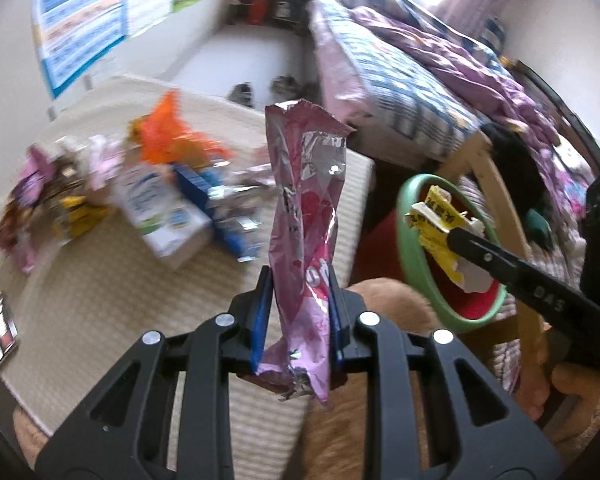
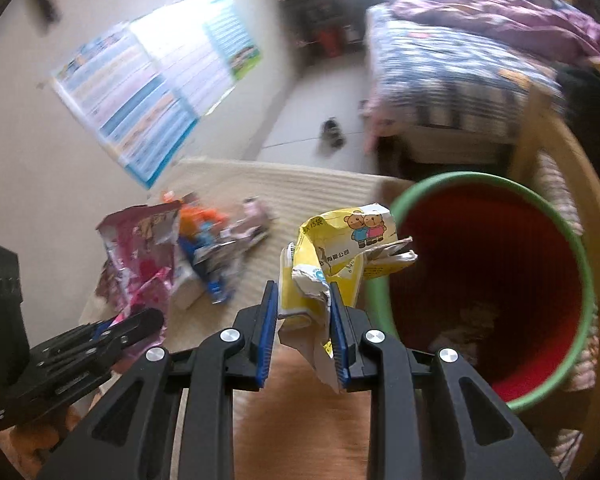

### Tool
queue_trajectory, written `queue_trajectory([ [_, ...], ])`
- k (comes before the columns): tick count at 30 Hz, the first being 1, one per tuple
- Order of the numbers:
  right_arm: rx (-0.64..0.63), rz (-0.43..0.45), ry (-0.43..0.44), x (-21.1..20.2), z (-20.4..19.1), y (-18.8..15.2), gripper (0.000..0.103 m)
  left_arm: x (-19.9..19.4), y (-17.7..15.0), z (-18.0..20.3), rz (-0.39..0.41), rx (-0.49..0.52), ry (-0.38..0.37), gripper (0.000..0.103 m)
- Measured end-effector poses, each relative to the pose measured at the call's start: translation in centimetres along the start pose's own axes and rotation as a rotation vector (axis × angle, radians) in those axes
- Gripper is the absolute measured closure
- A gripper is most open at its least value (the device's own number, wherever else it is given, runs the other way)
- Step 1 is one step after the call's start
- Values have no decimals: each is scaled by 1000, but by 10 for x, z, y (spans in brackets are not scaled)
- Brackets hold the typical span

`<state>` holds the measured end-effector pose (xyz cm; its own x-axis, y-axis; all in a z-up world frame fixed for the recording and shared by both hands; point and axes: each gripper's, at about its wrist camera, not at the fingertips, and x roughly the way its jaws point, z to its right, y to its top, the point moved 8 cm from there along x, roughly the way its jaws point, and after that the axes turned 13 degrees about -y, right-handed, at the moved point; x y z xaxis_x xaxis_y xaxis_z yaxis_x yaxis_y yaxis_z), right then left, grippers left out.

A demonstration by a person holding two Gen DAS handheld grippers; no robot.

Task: Collect trash
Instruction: 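Carry both wrappers over the bin and open both grippers, then grasp the gold candy wrapper with the left gripper while the right approaches the milk carton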

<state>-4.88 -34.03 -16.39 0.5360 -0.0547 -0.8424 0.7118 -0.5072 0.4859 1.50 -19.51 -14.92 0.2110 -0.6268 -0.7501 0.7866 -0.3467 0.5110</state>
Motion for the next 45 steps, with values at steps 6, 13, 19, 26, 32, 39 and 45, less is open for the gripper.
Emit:
queue_trajectory([
  [6, 124, -5, -72, 0, 61, 1, 79, 38, 10, 51, -54, 79, -70, 79],
  [13, 206, 2, -124, -6, 106, -2, 78, 83, 15, 101, -127, 161, -135, 79],
  [19, 238, -2, -144, -8, 123, -8, 76, 100, 16, 125, -157, 203, -159, 72],
  [26, 261, -1, -151, -7, 126, -8, 62, 95, 21, 125, -131, 185, -175, 37],
  [32, 234, 6, -156, -10, 115, -4, 62, 75, 22, 86, -100, 105, -144, 37],
  [39, 164, -12, -141, -1, 82, -3, 62, 27, 12, 5, -34, -7, -12, 37],
  [45, -9, -59, -61, 24, 5, -2, 62, -20, -17, -67, 1, -120, 97, 35],
])
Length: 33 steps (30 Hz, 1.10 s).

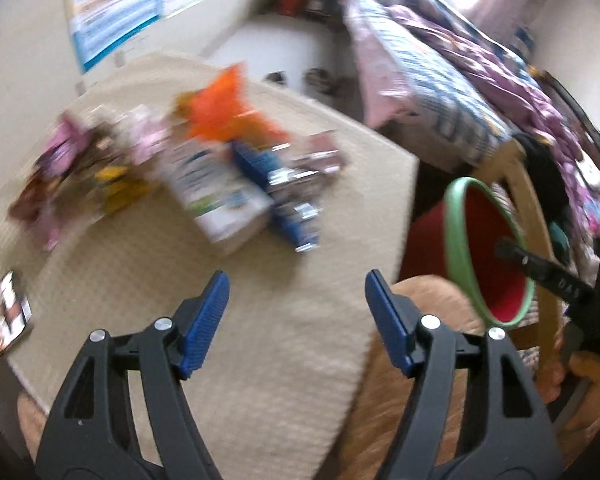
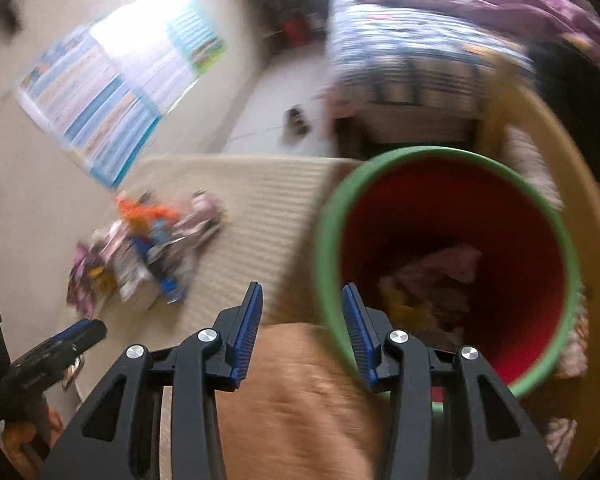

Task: Collect trash
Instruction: 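Grasp the gold candy wrapper with the left gripper while the right approaches the milk carton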

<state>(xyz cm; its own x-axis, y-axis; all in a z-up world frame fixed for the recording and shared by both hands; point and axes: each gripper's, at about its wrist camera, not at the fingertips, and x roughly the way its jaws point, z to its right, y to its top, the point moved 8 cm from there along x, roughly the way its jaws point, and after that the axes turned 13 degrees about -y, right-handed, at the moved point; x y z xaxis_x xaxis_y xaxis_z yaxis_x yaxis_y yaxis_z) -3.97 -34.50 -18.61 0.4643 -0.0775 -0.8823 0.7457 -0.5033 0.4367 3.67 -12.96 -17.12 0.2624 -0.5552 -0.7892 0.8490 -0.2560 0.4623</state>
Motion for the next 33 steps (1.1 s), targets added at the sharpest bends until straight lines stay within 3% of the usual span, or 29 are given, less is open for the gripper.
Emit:
queue_trajectory([
  [7, -261, -10, 137, 21, -132, 6, 62, -30, -21, -61, 40, -145, 43, 35],
  [13, -399, -53, 170, 51, -210, 1, 59, -44, -24, -92, 77, -211, 59, 35],
  [20, -486, -131, 110, 90, -240, -14, 51, -49, -29, -111, 91, -265, 55, 35],
  [22, -499, -126, 96, 95, -244, -16, 43, -47, -29, -113, 90, -272, 53, 35],
  [25, -545, -94, 64, 99, -249, -17, 43, -44, -30, -115, 85, -281, 52, 35],
  [28, -545, -145, 42, 112, -247, -20, 44, -41, -31, -115, 77, -279, 50, 35],
  [33, -550, -141, 68, 107, -248, -27, 46, -40, -31, -118, 78, -287, 58, 35],
])
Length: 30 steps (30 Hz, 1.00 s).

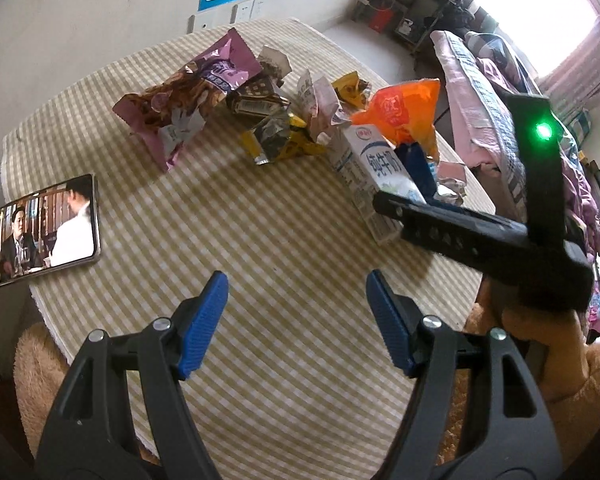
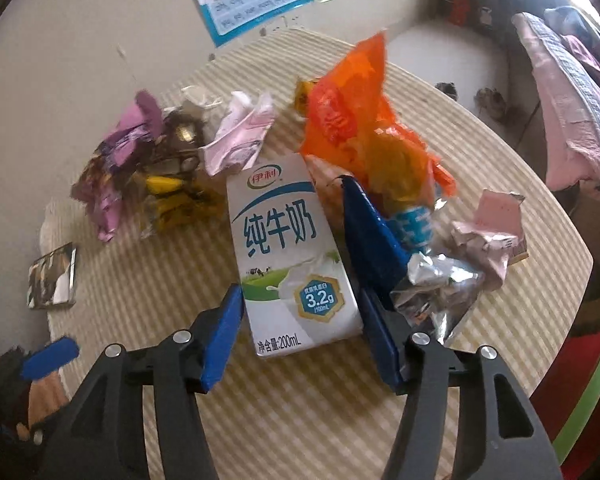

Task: Collect trash
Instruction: 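Grasp the gold candy wrapper with the left gripper while the right approaches the milk carton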

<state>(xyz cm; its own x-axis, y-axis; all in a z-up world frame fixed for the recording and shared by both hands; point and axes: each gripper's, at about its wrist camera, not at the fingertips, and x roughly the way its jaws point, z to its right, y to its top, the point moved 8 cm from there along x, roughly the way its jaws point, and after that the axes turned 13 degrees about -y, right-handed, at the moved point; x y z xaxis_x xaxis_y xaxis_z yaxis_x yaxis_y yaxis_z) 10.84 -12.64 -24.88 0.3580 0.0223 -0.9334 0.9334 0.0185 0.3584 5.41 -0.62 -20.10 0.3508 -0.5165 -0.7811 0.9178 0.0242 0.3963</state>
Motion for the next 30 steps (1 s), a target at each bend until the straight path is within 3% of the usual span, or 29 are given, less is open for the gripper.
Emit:
queue_trajectory([
  [5, 27, -6, 64, -26, 3, -36, 46, 1, 18, -5, 30, 8, 22, 35],
  [13, 64, -47, 41, -38, 15, -103, 46, 25, 62, -18, 68, 5, 69, 35],
  [17, 73, -45, 45, -38, 16, -100, 46, 46, 84, -28, 59, -54, 79, 35],
  [24, 53, -41, 43, -39, 16, -102, 46, 72, 100, -37, 28, -64, 132, 35],
  [26, 54, -43, 48, -39, 16, -103, 46, 76, 101, -40, 24, -80, 125, 40],
  [27, 52, -44, 49, -39, 15, -102, 46, 78, 100, -41, 17, -84, 120, 51],
  [29, 48, -44, 50, -39, 14, -102, 46, 79, 99, -40, 13, -81, 115, 57],
  [30, 48, -44, 50, -39, 14, -102, 46, 79, 98, -38, 13, -73, 108, 74],
])
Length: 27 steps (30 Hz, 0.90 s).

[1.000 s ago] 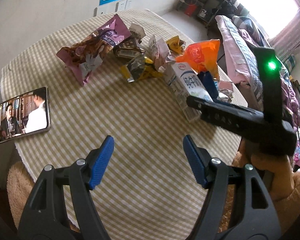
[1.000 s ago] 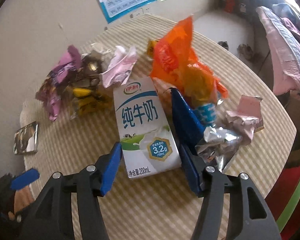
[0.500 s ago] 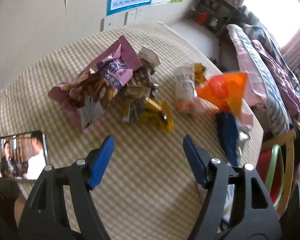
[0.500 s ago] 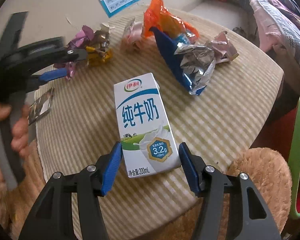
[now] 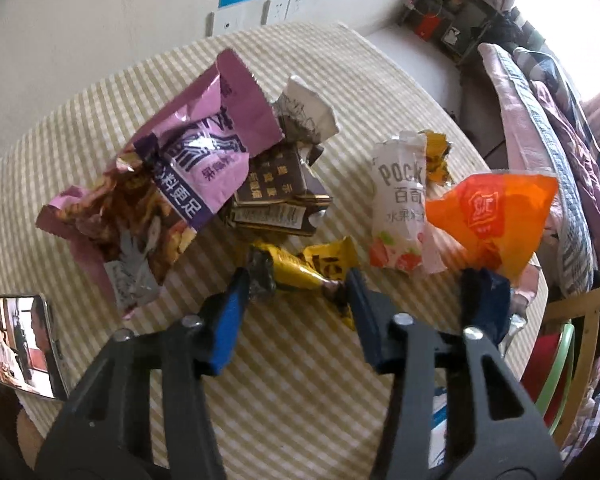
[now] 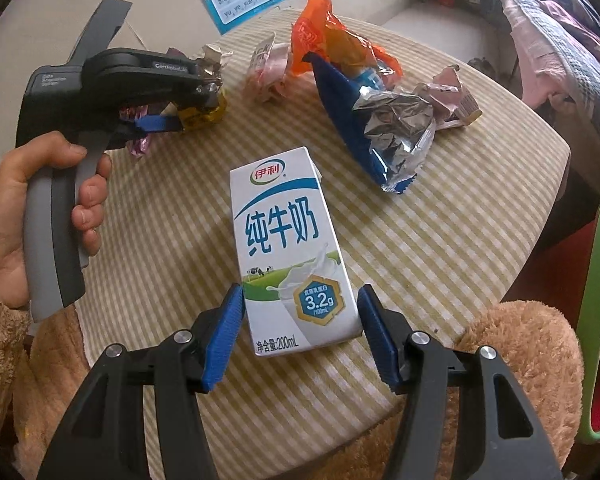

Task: Collect trash
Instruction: 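Grasp the gold candy wrapper with the left gripper while the right approaches the milk carton, then grasp and lift the white milk carton with the right gripper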

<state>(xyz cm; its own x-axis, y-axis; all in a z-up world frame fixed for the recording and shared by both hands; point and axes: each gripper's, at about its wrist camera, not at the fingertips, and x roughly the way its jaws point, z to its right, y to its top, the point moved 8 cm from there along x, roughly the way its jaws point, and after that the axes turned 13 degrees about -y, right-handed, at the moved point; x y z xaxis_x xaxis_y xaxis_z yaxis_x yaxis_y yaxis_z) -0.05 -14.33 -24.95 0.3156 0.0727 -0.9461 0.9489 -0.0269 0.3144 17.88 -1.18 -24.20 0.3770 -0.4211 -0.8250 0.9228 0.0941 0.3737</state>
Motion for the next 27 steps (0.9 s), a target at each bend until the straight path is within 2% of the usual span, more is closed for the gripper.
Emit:
queue_trajectory([
  [5, 3, -13, 5, 3, 0, -1, 45, -12, -17, 7, -12, 20, -35, 79],
  [14, 3, -15, 6, 5, 1, -1, 45, -43, -67, 9, -24, 6, -85, 79],
  [19, 15, -2, -9, 1, 3, 0, 46, -56, -73, 19, 1, 23, -83, 79],
  [27, 21, -18, -8, 2, 2, -1, 45, -58, -77, 26, -6, 55, -81, 79],
])
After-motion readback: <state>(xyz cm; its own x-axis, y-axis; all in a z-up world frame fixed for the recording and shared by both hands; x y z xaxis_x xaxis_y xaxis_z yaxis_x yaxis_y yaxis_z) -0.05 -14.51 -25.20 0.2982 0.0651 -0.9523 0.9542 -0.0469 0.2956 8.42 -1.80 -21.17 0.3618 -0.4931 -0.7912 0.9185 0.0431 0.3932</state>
